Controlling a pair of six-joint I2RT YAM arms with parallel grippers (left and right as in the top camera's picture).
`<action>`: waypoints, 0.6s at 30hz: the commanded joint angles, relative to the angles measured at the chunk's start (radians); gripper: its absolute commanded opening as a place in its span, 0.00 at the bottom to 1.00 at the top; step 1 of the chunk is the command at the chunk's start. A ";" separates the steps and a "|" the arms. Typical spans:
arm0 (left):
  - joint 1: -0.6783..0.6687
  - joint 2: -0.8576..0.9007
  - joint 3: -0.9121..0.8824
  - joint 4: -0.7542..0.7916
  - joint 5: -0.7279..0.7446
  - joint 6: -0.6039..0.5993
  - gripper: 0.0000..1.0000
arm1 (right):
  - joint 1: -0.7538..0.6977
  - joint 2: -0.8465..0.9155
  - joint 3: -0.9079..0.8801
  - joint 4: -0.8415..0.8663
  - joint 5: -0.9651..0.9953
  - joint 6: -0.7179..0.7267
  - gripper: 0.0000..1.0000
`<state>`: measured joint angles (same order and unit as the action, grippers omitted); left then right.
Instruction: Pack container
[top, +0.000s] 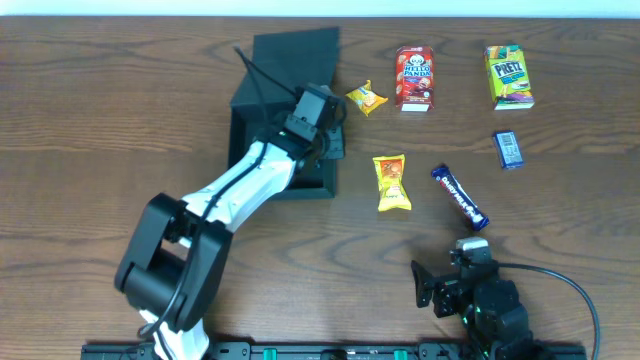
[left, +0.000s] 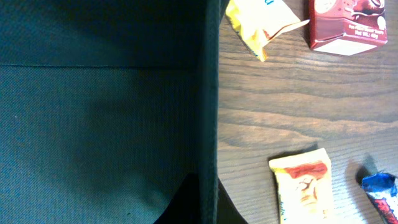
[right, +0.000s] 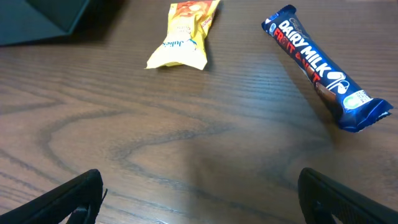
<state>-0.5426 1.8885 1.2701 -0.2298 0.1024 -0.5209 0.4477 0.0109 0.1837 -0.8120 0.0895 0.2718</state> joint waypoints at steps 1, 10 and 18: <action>-0.018 0.029 0.070 0.002 -0.007 -0.050 0.06 | 0.009 -0.005 -0.003 -0.003 0.035 -0.027 0.99; -0.037 0.100 0.089 0.002 0.003 -0.134 0.06 | 0.009 -0.005 -0.003 -0.002 0.039 -0.027 0.99; -0.050 0.113 0.090 0.043 0.029 -0.134 0.06 | 0.009 -0.005 -0.003 -0.002 0.038 -0.027 0.99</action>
<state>-0.5846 1.9865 1.3376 -0.2020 0.0971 -0.6193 0.4477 0.0109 0.1837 -0.8124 0.1097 0.2584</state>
